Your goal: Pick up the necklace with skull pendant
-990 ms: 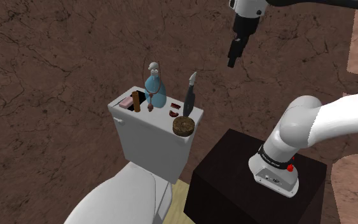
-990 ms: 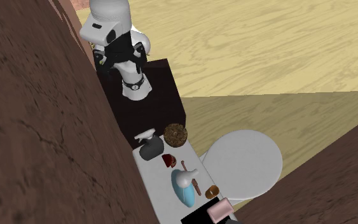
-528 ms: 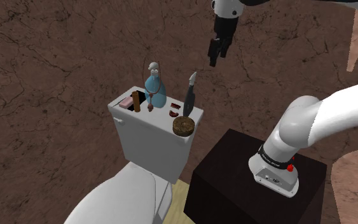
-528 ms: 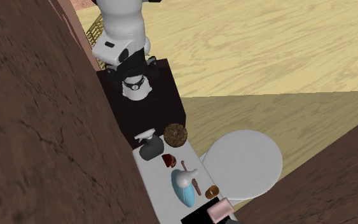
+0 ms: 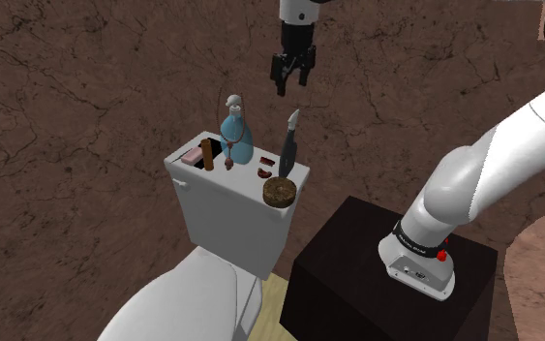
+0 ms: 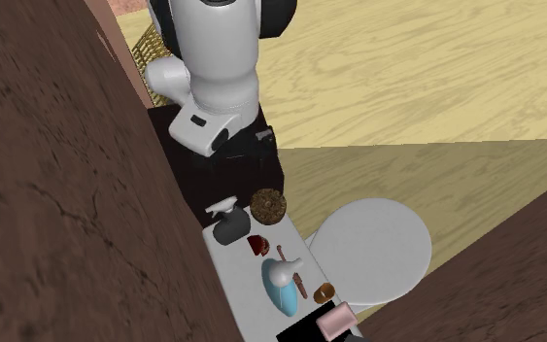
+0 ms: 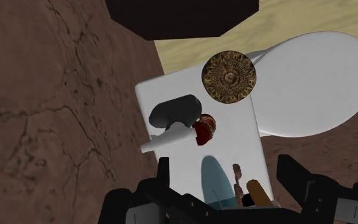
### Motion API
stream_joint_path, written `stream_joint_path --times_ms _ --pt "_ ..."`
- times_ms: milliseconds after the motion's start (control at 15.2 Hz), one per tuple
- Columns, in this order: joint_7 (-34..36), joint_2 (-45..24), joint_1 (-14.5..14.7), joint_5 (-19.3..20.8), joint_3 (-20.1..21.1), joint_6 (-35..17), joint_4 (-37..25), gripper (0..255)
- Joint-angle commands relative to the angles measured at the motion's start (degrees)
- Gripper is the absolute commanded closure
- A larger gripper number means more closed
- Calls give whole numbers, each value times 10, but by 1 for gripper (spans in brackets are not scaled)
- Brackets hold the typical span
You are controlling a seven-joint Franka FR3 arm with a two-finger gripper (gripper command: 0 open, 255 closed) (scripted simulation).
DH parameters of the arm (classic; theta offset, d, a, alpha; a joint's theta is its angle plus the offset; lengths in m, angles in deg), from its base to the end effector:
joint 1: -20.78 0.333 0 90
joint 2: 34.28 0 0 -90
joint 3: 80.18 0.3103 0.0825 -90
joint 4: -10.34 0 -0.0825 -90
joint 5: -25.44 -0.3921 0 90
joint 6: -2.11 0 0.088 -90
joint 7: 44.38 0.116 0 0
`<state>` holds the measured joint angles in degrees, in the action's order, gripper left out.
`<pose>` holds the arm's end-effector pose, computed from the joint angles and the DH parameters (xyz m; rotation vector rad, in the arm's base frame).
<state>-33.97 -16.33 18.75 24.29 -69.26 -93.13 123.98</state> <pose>0.4622 0.0846 0.5771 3.1010 -0.0588 -0.0103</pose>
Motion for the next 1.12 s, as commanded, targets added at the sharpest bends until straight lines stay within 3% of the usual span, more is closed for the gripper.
stream_joint_path --times_ms 0,660,1056 --pt "27 -47 -1 -1 9 -5 -39 0" --pt "141 -299 9 17 25 26 -311 0" --pt "141 -299 8 17 24 -13 -272 0"
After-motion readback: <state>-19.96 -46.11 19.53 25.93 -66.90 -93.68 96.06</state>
